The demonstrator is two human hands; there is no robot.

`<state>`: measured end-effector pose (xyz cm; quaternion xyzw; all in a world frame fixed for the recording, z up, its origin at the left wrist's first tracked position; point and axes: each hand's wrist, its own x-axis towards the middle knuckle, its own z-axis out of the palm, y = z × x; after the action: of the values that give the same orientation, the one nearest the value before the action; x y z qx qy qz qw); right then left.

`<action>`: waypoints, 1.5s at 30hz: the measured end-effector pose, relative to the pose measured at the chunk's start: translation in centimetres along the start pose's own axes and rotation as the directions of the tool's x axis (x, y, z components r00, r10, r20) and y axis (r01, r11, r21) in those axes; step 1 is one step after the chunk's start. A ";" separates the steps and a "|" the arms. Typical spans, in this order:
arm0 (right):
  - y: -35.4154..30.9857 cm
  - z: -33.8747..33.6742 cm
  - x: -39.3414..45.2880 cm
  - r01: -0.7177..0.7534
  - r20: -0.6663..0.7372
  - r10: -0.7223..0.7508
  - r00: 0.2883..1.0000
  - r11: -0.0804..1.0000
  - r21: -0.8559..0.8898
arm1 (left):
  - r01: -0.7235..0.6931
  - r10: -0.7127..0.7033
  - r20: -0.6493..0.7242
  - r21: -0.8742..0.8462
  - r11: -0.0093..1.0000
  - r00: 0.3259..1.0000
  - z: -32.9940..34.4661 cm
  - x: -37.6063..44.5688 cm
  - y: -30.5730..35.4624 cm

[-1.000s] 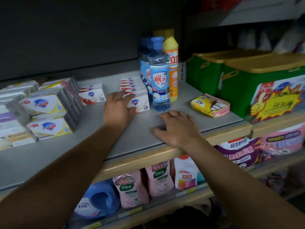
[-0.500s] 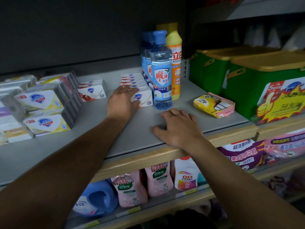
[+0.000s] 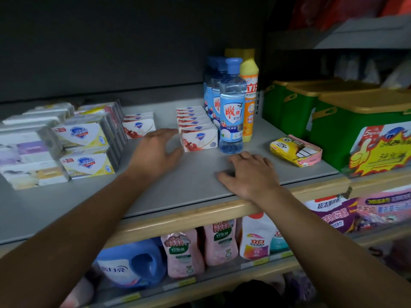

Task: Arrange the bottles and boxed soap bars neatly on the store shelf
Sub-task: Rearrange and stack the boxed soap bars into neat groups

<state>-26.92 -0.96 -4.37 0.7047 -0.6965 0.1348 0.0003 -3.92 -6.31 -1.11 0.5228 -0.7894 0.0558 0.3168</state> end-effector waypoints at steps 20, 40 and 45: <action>-19.0 3.2 14.2 0.298 -0.139 -0.271 0.952 0.926 0.232 | 0.071 -0.039 -0.250 0.119 0.990 0.967 -6.5 -8.0 -14.3; -20.3 4.3 17.0 0.320 -0.293 -0.286 0.912 0.944 0.076 | 0.119 -0.096 -0.311 0.057 0.991 0.946 -5.9 -7.9 -14.6; -17.4 1.1 10.6 0.360 -0.360 -0.284 0.888 0.919 0.161 | 0.115 -0.076 -0.299 0.114 0.987 0.951 -5.9 -8.1 -14.4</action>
<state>-9.73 -11.02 -0.16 0.7739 -0.5396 0.3261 0.0601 13.18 -3.86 -4.44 0.5661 -0.7020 0.1687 0.3979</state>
